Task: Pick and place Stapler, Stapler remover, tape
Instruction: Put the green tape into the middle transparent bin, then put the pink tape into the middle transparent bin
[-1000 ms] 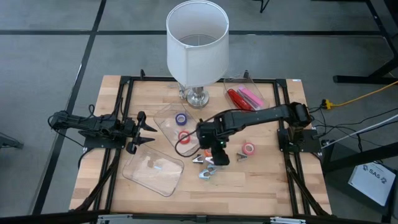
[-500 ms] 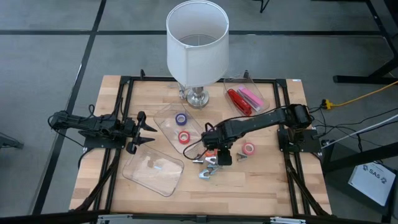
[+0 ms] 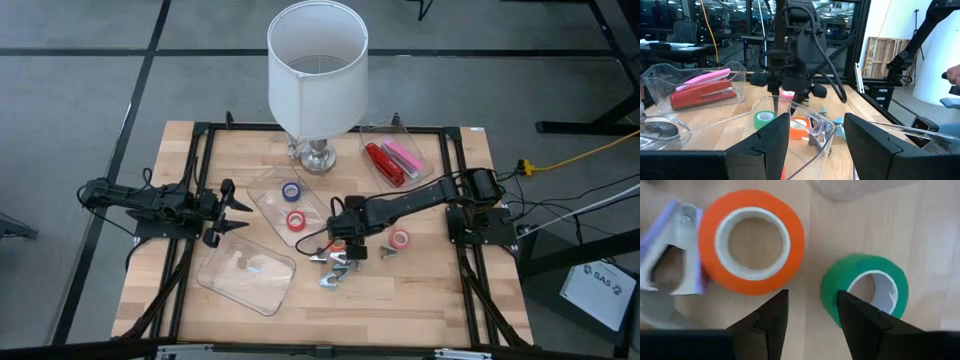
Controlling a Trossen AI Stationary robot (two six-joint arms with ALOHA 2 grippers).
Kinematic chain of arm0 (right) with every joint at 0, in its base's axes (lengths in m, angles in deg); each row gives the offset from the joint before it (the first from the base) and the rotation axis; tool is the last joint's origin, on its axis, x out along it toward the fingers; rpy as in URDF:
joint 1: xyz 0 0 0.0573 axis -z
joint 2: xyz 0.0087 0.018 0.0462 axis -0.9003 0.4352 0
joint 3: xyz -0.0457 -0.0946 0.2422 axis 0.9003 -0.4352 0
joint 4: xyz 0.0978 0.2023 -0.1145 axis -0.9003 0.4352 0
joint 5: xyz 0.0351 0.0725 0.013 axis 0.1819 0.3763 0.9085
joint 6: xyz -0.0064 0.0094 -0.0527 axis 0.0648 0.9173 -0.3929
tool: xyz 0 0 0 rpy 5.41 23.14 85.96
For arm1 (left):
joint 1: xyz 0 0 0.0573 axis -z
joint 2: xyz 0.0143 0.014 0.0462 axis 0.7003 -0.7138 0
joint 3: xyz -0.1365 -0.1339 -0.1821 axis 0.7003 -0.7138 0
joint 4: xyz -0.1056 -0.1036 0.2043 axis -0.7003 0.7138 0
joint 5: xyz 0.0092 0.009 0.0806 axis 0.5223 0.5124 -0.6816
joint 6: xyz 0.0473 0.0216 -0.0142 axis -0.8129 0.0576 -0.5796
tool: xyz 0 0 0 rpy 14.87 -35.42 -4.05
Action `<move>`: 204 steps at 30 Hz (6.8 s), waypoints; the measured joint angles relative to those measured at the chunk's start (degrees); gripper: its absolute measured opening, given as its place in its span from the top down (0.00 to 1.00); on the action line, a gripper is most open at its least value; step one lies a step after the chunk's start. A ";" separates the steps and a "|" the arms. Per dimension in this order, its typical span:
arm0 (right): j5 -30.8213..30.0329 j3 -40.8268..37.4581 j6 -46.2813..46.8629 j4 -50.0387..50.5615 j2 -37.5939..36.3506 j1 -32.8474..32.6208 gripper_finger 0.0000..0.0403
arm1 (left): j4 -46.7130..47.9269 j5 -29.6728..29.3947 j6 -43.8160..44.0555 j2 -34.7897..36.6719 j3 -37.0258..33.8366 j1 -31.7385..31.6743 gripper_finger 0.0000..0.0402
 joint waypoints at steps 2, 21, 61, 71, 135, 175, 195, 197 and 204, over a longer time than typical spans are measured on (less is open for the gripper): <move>-1.37 -1.28 -0.60 -1.39 -0.17 -0.03 0.58 | 0.00 0.01 -0.01 0.02 0.00 0.00 0.54; -3.92 -0.90 -2.21 -0.12 -0.84 0.38 0.58 | 0.00 0.00 -0.01 0.01 0.00 0.00 0.54; -6.53 -11.37 5.37 -13.85 -2.84 2.54 0.65 | 0.00 0.00 -0.02 0.00 -0.01 0.01 0.54; -4.09 -11.33 7.50 -4.06 -8.12 0.47 0.91 | 0.01 0.01 -0.01 0.02 -0.01 0.00 0.54; 13.11 -0.92 -2.16 -50.29 -4.19 5.65 0.88 | 0.00 0.00 0.00 0.01 -0.01 0.01 0.54; 13.09 2.29 5.08 -40.60 1.42 10.93 0.62 | 0.00 0.00 0.00 0.01 -0.02 0.01 0.54; 20.16 12.79 -2.19 -29.46 0.26 7.95 0.60 | 0.00 0.00 -0.01 0.00 -0.01 0.00 0.54; 20.12 13.81 -3.53 -25.89 -0.77 7.08 0.60 | 0.00 0.00 -0.02 0.02 -0.02 0.00 0.54; 20.16 14.35 -5.19 -19.81 -6.37 3.58 0.60 | -0.02 0.00 0.00 0.02 -0.02 0.00 0.54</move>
